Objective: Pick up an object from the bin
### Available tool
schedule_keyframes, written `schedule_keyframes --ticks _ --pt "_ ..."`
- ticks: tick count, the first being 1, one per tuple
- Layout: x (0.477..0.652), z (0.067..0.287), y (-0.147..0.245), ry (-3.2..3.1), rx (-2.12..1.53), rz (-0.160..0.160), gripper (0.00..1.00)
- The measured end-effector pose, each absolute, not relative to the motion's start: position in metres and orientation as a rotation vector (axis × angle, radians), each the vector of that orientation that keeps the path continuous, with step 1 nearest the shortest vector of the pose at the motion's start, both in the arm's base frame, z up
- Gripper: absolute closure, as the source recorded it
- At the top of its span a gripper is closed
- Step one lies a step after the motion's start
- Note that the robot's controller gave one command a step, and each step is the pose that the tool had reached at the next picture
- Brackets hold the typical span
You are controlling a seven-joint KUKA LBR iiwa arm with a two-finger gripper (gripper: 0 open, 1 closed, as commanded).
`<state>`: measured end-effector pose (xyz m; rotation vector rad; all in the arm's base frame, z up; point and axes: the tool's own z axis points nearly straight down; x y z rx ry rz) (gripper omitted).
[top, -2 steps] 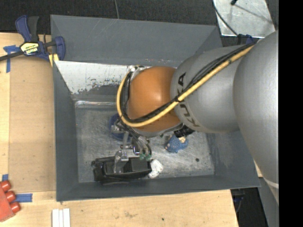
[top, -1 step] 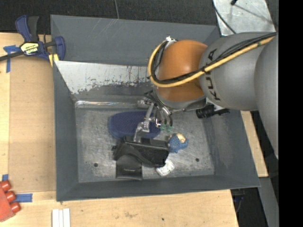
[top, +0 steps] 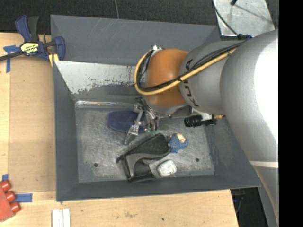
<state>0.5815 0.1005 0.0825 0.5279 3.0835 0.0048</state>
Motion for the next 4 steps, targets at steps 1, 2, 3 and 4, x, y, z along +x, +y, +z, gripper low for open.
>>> schedule_keyframes --ticks 1,2,3,4 --pt "0.536 0.082 0.068 3.076 -0.043 0.012 0.00" --pt "0.534 0.082 0.068 3.084 -0.043 0.012 1.00" --pt "0.544 0.191 0.061 3.087 -0.527 -0.001 1.00" --pt "0.555 0.285 0.057 2.778 -1.448 -0.004 1.00"
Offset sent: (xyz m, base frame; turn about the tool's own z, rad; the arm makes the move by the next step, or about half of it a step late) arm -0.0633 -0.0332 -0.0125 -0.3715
